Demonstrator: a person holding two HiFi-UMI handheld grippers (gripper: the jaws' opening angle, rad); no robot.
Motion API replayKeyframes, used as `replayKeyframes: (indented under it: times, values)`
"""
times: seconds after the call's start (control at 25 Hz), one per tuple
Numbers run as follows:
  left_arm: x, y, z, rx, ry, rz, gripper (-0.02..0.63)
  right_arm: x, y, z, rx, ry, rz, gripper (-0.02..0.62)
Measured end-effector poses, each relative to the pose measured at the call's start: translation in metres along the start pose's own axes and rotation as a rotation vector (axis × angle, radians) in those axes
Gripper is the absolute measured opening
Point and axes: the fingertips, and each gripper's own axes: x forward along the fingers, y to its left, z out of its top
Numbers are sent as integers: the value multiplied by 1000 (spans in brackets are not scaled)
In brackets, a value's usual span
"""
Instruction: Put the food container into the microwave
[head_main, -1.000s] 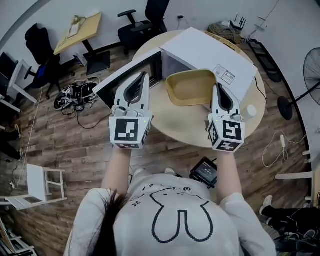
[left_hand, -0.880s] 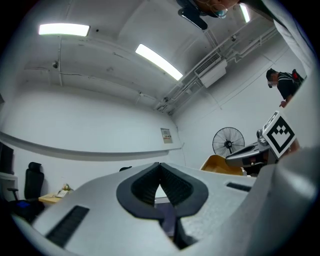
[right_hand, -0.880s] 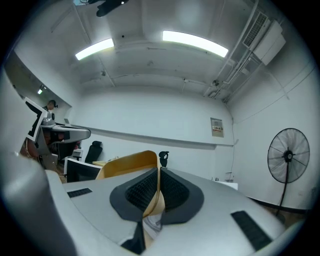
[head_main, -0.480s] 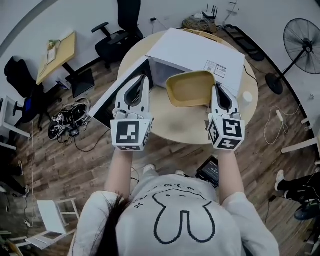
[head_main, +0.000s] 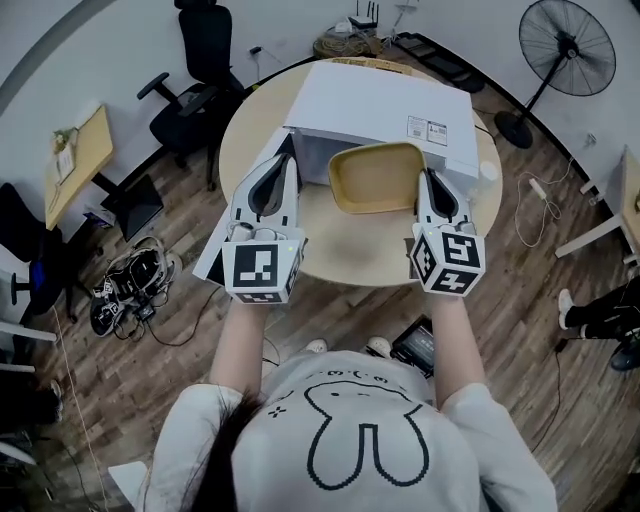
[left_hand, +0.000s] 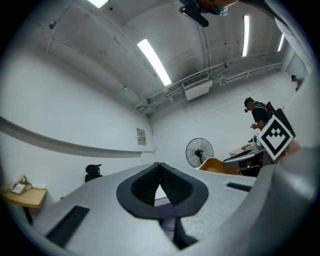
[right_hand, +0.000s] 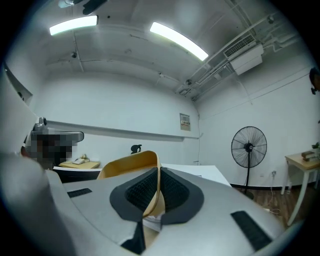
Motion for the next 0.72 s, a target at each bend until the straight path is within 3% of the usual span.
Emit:
replayKeyframes:
  times: [0.44,0.72]
  values:
    - [11,9,-24,-80,-8,-131,9,4,16,-19,52,59,-138,38]
    - [4,14,-39,-107,-4,-142,9,7,28,-47,95,103,-166,38]
